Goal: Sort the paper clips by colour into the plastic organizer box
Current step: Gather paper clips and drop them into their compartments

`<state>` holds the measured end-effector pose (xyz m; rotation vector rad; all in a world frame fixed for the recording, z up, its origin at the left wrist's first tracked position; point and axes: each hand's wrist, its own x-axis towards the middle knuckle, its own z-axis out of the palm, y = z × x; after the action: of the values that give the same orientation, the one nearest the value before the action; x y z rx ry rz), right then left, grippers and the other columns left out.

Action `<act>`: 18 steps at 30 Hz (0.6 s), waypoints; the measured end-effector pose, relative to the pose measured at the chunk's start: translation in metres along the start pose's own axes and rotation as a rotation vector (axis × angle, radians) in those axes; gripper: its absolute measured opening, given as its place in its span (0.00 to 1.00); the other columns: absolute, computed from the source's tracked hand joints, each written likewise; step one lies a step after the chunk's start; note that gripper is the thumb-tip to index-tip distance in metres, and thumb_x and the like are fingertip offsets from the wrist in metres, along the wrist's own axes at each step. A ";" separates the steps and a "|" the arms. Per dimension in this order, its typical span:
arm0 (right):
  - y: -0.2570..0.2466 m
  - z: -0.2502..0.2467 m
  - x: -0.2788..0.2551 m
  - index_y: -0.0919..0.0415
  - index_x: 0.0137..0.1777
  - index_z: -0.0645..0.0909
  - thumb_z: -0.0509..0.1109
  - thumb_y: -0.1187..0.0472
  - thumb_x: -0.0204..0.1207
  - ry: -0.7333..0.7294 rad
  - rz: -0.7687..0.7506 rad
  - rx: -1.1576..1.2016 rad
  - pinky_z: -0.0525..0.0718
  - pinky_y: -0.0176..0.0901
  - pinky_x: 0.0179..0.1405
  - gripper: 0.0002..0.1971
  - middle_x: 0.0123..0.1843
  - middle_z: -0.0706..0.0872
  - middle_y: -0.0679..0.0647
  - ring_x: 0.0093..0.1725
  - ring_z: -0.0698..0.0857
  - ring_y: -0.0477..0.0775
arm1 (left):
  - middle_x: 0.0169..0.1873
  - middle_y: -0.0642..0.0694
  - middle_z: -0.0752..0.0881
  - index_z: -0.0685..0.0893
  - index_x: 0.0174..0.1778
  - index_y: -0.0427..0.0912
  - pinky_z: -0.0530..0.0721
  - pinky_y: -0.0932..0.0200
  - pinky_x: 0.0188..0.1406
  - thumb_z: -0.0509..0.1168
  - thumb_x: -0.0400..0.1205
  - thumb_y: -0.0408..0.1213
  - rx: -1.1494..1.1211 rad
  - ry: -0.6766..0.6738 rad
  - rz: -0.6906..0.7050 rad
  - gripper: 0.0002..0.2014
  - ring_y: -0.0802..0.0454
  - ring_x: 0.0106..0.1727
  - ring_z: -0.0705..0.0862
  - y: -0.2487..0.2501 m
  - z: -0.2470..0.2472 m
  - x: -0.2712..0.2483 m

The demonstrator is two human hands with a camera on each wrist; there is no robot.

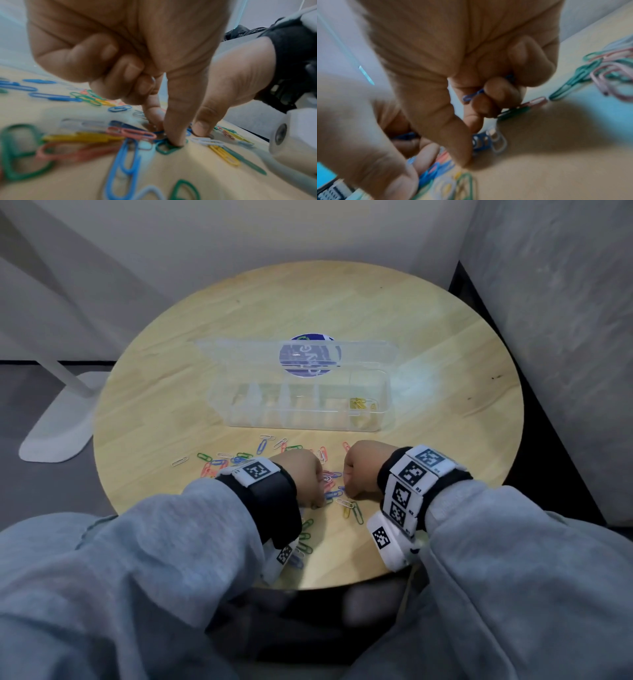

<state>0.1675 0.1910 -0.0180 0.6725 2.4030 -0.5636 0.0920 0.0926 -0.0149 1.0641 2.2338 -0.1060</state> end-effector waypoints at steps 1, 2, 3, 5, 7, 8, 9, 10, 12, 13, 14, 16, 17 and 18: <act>0.003 -0.005 -0.002 0.66 0.49 0.87 0.70 0.65 0.69 0.014 -0.002 0.049 0.84 0.43 0.42 0.10 0.44 0.88 0.58 0.41 0.85 0.56 | 0.32 0.48 0.83 0.77 0.27 0.46 0.75 0.62 0.37 0.71 0.72 0.37 -0.022 -0.004 -0.003 0.10 0.50 0.36 0.78 -0.001 0.000 0.000; 0.006 -0.012 -0.007 0.64 0.43 0.87 0.72 0.64 0.69 0.032 -0.001 0.130 0.84 0.41 0.39 0.05 0.42 0.89 0.57 0.37 0.84 0.53 | 0.31 0.48 0.82 0.78 0.27 0.46 0.76 0.62 0.37 0.71 0.71 0.36 -0.047 -0.004 -0.003 0.10 0.50 0.35 0.78 -0.002 0.000 -0.001; 0.010 -0.020 -0.012 0.61 0.38 0.84 0.74 0.63 0.70 0.060 -0.014 0.232 0.81 0.38 0.33 0.02 0.37 0.88 0.54 0.32 0.82 0.50 | 0.30 0.48 0.82 0.78 0.26 0.45 0.75 0.62 0.37 0.71 0.71 0.36 -0.075 -0.004 -0.001 0.10 0.50 0.35 0.78 -0.003 0.001 -0.001; 0.020 -0.037 -0.021 0.57 0.34 0.80 0.75 0.60 0.70 0.119 -0.054 0.401 0.76 0.34 0.30 0.07 0.31 0.81 0.49 0.27 0.76 0.46 | 0.30 0.48 0.81 0.78 0.26 0.45 0.75 0.63 0.36 0.71 0.71 0.35 -0.139 -0.008 0.007 0.10 0.50 0.34 0.77 -0.006 0.002 -0.001; 0.029 -0.047 -0.027 0.58 0.33 0.78 0.74 0.64 0.71 0.122 -0.086 0.657 0.78 0.34 0.32 0.09 0.30 0.80 0.51 0.26 0.77 0.47 | 0.28 0.48 0.81 0.79 0.27 0.45 0.76 0.65 0.32 0.72 0.71 0.34 -0.198 -0.015 0.018 0.09 0.52 0.31 0.77 -0.009 0.002 -0.001; 0.031 -0.049 -0.029 0.59 0.32 0.77 0.73 0.68 0.72 0.114 -0.111 0.806 0.79 0.33 0.29 0.10 0.29 0.79 0.53 0.25 0.77 0.47 | 0.29 0.49 0.83 0.80 0.27 0.45 0.76 0.66 0.31 0.72 0.71 0.33 -0.233 -0.021 0.025 0.09 0.54 0.30 0.78 -0.011 0.000 -0.001; 0.033 -0.051 -0.031 0.59 0.33 0.76 0.70 0.72 0.73 0.106 -0.134 0.947 0.79 0.31 0.25 0.11 0.29 0.79 0.54 0.23 0.76 0.45 | 0.29 0.49 0.84 0.80 0.28 0.46 0.77 0.67 0.29 0.71 0.71 0.33 -0.283 -0.028 0.030 0.08 0.55 0.30 0.79 -0.012 -0.003 -0.002; 0.034 -0.052 -0.032 0.60 0.34 0.76 0.68 0.74 0.74 0.096 -0.153 1.060 0.78 0.30 0.21 0.11 0.29 0.78 0.55 0.21 0.76 0.44 | 0.30 0.48 0.84 0.81 0.29 0.46 0.77 0.68 0.27 0.72 0.71 0.33 -0.343 -0.037 0.036 0.08 0.56 0.29 0.79 -0.014 -0.007 -0.002; 0.033 -0.052 -0.034 0.62 0.40 0.77 0.63 0.76 0.76 0.064 -0.181 1.214 0.77 0.28 0.19 0.10 0.29 0.76 0.55 0.22 0.75 0.44 | 0.28 0.49 0.81 0.80 0.31 0.47 0.75 0.67 0.26 0.72 0.72 0.34 -0.448 -0.047 0.044 0.08 0.55 0.29 0.75 -0.018 -0.017 -0.003; 0.031 -0.052 -0.034 0.63 0.41 0.78 0.61 0.76 0.78 0.050 -0.192 1.266 0.78 0.28 0.20 0.10 0.29 0.74 0.55 0.24 0.75 0.46 | 0.27 0.49 0.78 0.78 0.31 0.46 0.72 0.66 0.26 0.71 0.74 0.34 -0.510 -0.043 0.046 0.09 0.54 0.28 0.73 -0.020 -0.022 -0.003; 0.029 -0.051 -0.033 0.65 0.41 0.79 0.60 0.76 0.79 0.043 -0.197 1.307 0.79 0.28 0.21 0.10 0.30 0.74 0.56 0.27 0.75 0.47 | 0.26 0.48 0.77 0.77 0.30 0.46 0.71 0.65 0.26 0.70 0.75 0.33 -0.598 -0.035 0.045 0.11 0.53 0.27 0.72 -0.021 -0.027 -0.003; 0.025 -0.049 -0.032 0.66 0.39 0.78 0.57 0.74 0.81 0.051 -0.192 1.400 0.81 0.28 0.23 0.12 0.31 0.74 0.57 0.29 0.77 0.49 | 0.24 0.47 0.76 0.74 0.31 0.43 0.72 0.68 0.21 0.67 0.78 0.28 -0.823 -0.006 0.047 0.12 0.56 0.23 0.72 -0.023 -0.037 -0.003; 0.023 -0.049 -0.032 0.67 0.38 0.78 0.56 0.73 0.81 0.057 -0.185 1.459 0.82 0.29 0.24 0.12 0.32 0.74 0.57 0.30 0.78 0.50 | 0.23 0.47 0.77 0.73 0.30 0.42 0.73 0.70 0.19 0.65 0.79 0.26 -0.933 0.010 0.050 0.13 0.58 0.20 0.74 -0.023 -0.042 -0.004; 0.021 -0.049 -0.031 0.67 0.38 0.77 0.55 0.72 0.82 0.064 -0.176 1.521 0.83 0.30 0.25 0.13 0.33 0.75 0.58 0.31 0.79 0.51 | 0.22 0.48 0.78 0.73 0.30 0.42 0.73 0.71 0.19 0.63 0.79 0.24 -1.026 0.028 0.051 0.14 0.60 0.18 0.75 -0.023 -0.047 -0.005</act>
<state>0.1818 0.2228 0.0329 0.9917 1.6789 -2.4856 0.0533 0.0891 0.0204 0.5255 1.8524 0.9701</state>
